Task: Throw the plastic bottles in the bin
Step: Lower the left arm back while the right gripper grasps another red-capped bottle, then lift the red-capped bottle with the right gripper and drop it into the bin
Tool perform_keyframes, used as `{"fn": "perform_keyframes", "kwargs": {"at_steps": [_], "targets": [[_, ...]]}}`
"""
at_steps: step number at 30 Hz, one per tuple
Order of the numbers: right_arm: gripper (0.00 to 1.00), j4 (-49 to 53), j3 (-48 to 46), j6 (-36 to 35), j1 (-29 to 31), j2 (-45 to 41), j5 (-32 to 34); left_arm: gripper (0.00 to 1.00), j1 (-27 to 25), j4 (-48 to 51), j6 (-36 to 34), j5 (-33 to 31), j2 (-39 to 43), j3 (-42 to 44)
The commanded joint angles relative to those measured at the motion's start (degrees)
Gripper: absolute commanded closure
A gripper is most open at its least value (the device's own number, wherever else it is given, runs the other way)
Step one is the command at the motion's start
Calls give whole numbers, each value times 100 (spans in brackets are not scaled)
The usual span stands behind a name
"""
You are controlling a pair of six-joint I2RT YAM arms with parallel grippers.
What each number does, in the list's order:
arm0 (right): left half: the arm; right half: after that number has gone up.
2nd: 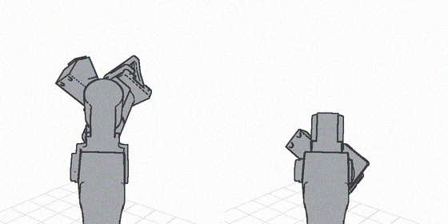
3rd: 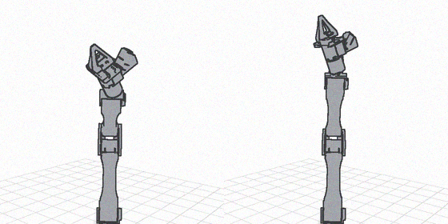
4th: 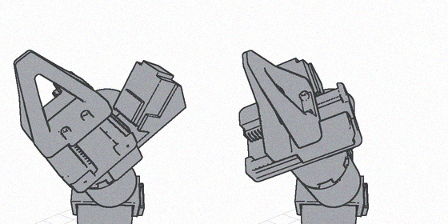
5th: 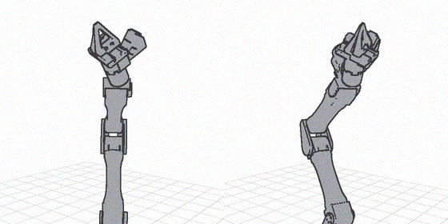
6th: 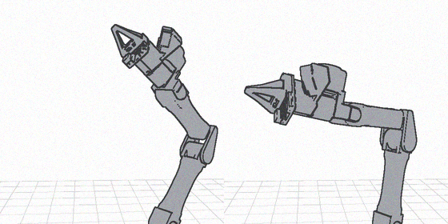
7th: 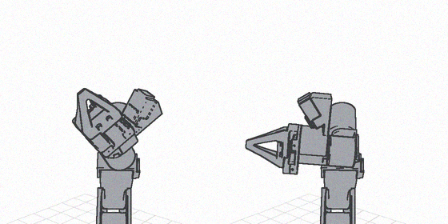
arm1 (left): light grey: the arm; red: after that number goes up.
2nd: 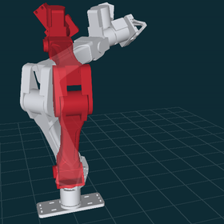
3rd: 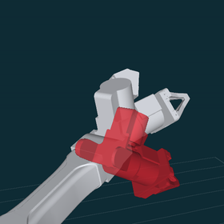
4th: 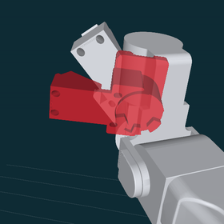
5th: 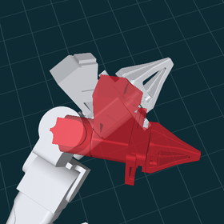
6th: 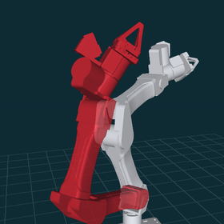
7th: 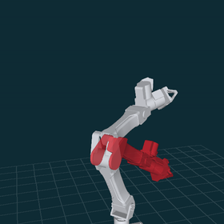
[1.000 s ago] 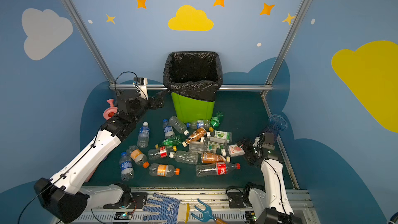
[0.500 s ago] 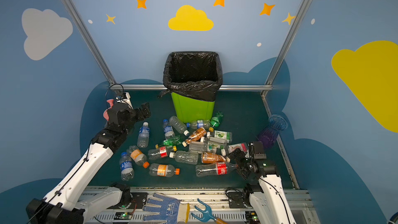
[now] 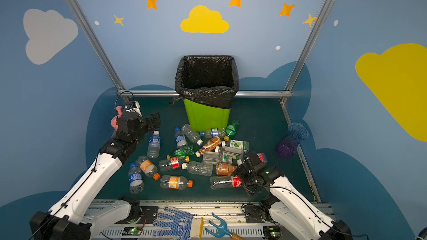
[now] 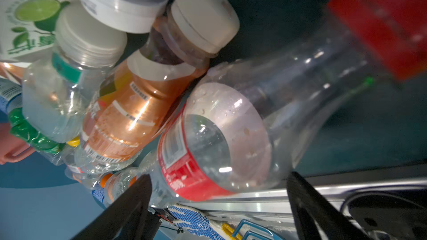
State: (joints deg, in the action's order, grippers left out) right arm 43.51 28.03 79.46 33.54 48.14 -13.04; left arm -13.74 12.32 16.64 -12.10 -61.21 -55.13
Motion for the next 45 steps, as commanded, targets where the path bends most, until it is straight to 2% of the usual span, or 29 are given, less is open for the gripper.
{"fn": "perform_keyframes", "kwargs": {"at_steps": [1,12,18,24,30,35,37,40,42,45], "targets": [[12,-402,-95,618,183,104,337,0,46,73,-4,23,126,42],[20,-678,-530,1030,383,503,539,0,151,33,31,110,118,143],[25,-285,-700,1150,381,147,869,0,198,71,14,93,169,166],[42,26,-487,931,384,-148,1155,0,251,84,40,94,104,178],[48,633,868,-172,373,0,1851,0,297,158,146,-26,-26,187],[48,1115,2830,-1592,381,418,2683,0,375,283,296,-218,-144,253],[48,936,3705,-2428,373,618,3193,0,442,325,401,-225,-220,280],[47,386,5354,-4166,323,1104,3676,0,545,401,538,-205,-361,293],[44,173,6633,-5176,187,1547,3683,0,601,426,644,-246,-475,310],[44,-262,8337,-6187,-216,2054,3525,0,695,540,778,-258,-658,303]]}}
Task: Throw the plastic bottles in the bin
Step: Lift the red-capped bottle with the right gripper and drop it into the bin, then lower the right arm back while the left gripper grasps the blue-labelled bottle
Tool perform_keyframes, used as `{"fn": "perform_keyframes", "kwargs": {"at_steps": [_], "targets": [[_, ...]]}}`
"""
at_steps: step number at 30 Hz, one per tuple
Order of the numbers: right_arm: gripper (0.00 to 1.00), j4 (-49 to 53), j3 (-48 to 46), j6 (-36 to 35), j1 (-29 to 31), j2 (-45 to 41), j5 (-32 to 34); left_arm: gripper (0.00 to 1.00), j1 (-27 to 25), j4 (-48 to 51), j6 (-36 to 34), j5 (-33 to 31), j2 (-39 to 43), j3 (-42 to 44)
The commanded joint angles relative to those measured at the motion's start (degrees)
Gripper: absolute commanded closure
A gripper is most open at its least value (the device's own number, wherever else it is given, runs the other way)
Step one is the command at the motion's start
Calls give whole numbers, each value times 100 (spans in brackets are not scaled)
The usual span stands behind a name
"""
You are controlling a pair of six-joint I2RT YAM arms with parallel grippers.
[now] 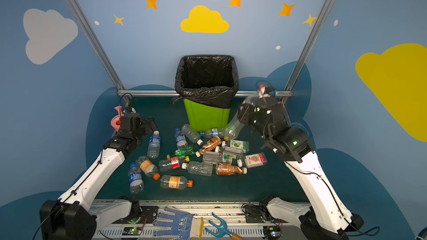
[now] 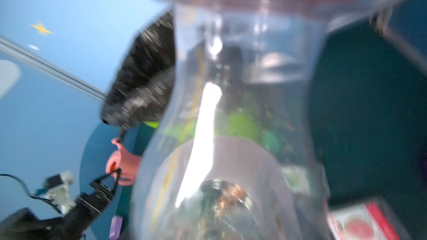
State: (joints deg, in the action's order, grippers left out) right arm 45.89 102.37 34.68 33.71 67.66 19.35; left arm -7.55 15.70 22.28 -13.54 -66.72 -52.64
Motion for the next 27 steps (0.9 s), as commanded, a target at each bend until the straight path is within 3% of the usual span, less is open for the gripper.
{"fn": "perform_keyframes", "kwargs": {"at_steps": [1,6,10,12,15,16,18,22,27], "targets": [[45,-821,1263,-1898,-356,176,263,0,102,281,265,-147,-166,44],[45,-2151,1893,-2073,-673,641,-235,0,146,558,344,-342,-337,43],[43,-2238,2633,-1307,-812,2054,-1525,0,148,660,404,-313,-440,108],[43,-1580,3915,-1079,-807,3334,-2213,0,148,732,433,-273,-502,123],[29,42,7188,-1138,-823,5620,-2726,0,157,831,444,-175,-616,136],[25,238,7630,-1109,-892,5963,-2813,0,158,889,450,-158,-653,124],[14,157,7166,-1057,-995,5766,-2871,0,173,1009,426,-127,-690,90],[7,-1830,4250,-1310,-960,3744,-2441,0,183,1084,433,-97,-651,91],[5,-2104,3835,-1616,-743,2691,-2222,0,177,1198,462,-18,-627,29]]}}
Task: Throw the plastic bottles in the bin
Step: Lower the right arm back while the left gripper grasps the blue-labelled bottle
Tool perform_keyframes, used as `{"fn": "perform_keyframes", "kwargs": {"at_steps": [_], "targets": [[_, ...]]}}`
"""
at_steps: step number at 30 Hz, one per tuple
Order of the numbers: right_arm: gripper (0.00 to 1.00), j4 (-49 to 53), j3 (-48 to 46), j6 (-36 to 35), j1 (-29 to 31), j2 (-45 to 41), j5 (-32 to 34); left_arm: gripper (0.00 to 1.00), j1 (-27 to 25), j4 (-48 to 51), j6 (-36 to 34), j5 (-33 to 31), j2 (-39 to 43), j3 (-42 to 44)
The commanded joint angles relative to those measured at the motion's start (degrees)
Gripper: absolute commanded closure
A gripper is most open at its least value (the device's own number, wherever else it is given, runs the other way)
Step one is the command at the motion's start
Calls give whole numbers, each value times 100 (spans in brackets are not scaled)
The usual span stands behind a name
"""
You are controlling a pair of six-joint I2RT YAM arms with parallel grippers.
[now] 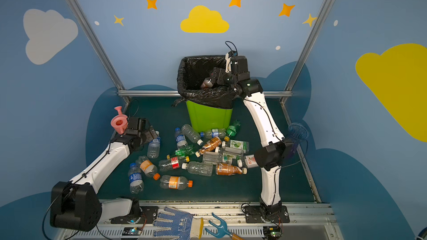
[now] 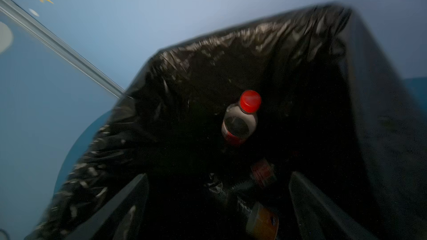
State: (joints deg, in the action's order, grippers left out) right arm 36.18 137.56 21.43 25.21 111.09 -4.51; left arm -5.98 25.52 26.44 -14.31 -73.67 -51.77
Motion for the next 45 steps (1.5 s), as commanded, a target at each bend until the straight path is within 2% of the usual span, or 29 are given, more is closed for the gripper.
{"fn": "perform_keyframes", "kwargs": {"at_steps": [1,5,8,13,18,21,26,30,36,39,43,45], "targets": [[5,-1224,81,-345,122,-1857,187,0,20,248,13,89,43,-70],[5,-1872,-1121,-282,107,-2583,109,0,26,364,-36,243,-70,-97],[5,-1753,-1601,-328,40,-2890,180,0,26,548,-103,446,-273,-147],[5,-1740,-2931,-327,-312,-3554,297,0,26,727,-310,739,-691,-267],[5,-1640,-4400,-34,-887,-4237,227,4,32,810,-523,1040,-1358,-635],[5,-1504,-5210,154,-1223,-4579,184,8,35,909,-660,1067,-1701,-847],[5,-1442,-6551,487,-1872,-5110,-2,10,35,922,-797,1001,-2040,-1046],[5,-1463,-7406,706,-2451,-5428,-326,15,35,1085,-935,1013,-2373,-1321],[5,-1598,-8213,948,-3089,-5742,-814,23,33,1182,-1049,1044,-2676,-1518],[5,-1650,-8439,1143,-3384,-5821,-977,28,32,1245,-1072,1075,-2774,-1564],[4,-1828,-8667,1364,-3764,-5861,-1310,30,35,1265,-1079,1146,-2805,-1580],[4,-1898,-8727,1446,-3926,-5848,-1468,34,35,1267,-1071,1165,-2819,-1582]]}}
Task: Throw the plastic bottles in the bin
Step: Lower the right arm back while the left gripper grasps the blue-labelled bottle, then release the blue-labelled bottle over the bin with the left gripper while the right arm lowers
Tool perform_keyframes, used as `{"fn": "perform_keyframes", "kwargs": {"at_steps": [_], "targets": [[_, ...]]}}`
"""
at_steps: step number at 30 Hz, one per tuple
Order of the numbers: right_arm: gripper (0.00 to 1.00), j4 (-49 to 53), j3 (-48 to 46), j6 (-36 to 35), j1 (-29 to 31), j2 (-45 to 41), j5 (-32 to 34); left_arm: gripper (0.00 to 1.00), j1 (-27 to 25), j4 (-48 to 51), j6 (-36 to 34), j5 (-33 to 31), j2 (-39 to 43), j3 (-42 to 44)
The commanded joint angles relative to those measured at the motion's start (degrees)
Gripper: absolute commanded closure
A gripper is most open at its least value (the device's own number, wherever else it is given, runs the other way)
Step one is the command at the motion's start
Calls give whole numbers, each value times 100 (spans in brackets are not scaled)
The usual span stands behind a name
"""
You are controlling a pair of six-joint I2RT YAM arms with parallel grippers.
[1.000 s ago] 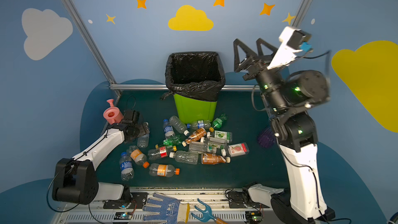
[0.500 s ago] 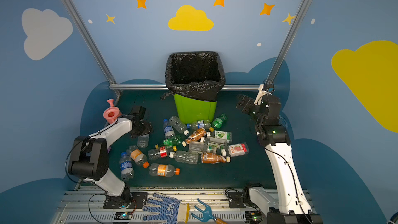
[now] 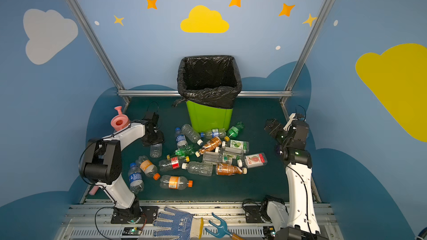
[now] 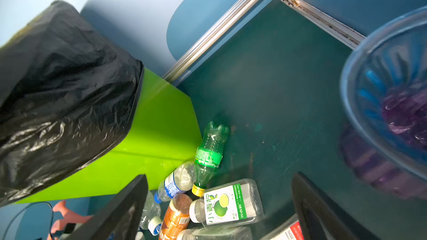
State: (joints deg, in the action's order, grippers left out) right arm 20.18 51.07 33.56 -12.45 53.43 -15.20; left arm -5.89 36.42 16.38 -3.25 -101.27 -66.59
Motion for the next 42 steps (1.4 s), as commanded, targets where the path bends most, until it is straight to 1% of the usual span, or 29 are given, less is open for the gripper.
{"fn": "perform_keyframes", "kwargs": {"at_steps": [1,6,10,14,16,19,22,24,26,27,29,30,32,33,34,35,36,37,38,40,42], "targets": [[5,-307,-96,254,-223,-71,-457,37,27,156,-62,64,-50,-100],[5,-345,-175,320,-514,-18,-672,54,25,70,19,217,199,-197],[5,-425,-229,344,-649,42,-809,55,47,141,24,236,763,-712],[5,-501,-207,352,-810,126,-933,55,214,179,5,188,1520,-1992],[5,-524,-183,370,-902,139,-1003,55,303,-293,-42,143,1910,-2527],[5,-552,-184,407,-1061,114,-1117,53,333,-1762,25,103,2508,-2874],[5,-564,-200,522,-1213,56,-1218,53,317,-2808,334,428,2513,-3408],[5,-643,-235,655,-1311,-4,-1287,53,248,-3295,532,856,2236,-3788],[5,-761,-286,829,-1359,-68,-1331,53,-16,-3445,818,1090,1682,-4295],[4,-810,-311,904,-1360,-85,-1375,52,-169,-3342,864,1194,1372,-4599],[5,-956,-344,1017,-1357,-71,-1572,48,-736,-2694,804,1365,457,-5602],[5,-958,-335,1021,-1355,-49,-1648,45,-981,-2270,713,1444,13,-6201],[5,-832,-264,955,-1352,21,-1788,36,-1463,-1126,471,1486,-1122,-7885],[5,-696,-204,876,-1359,40,-1848,32,-1606,-490,405,1481,-1677,-9188],[5,-519,-141,783,-1359,40,-1887,26,-1679,-58,415,1501,-2253,-10321],[5,-393,-108,712,-1357,21,-1883,22,-1707,142,444,1502,-2638,-11164],[5,-325,-105,688,-1358,-23,-1887,14,-1685,-65,575,1778,-2615,-11199],[5,-320,-146,703,-1358,-79,-1874,6,-1687,-450,683,1790,-2320,-10621],[5,-354,-210,752,-1366,-118,-1857,2,-1718,-733,627,1784,-2007,-10146],[5,-391,-345,854,-1349,-187,-1817,0,-1861,-1350,265,1604,-1237,-8886],[5,-263,-416,847,-1341,-195,-1757,0,-2004,-2033,-102,1263,-446,-7569]]}}
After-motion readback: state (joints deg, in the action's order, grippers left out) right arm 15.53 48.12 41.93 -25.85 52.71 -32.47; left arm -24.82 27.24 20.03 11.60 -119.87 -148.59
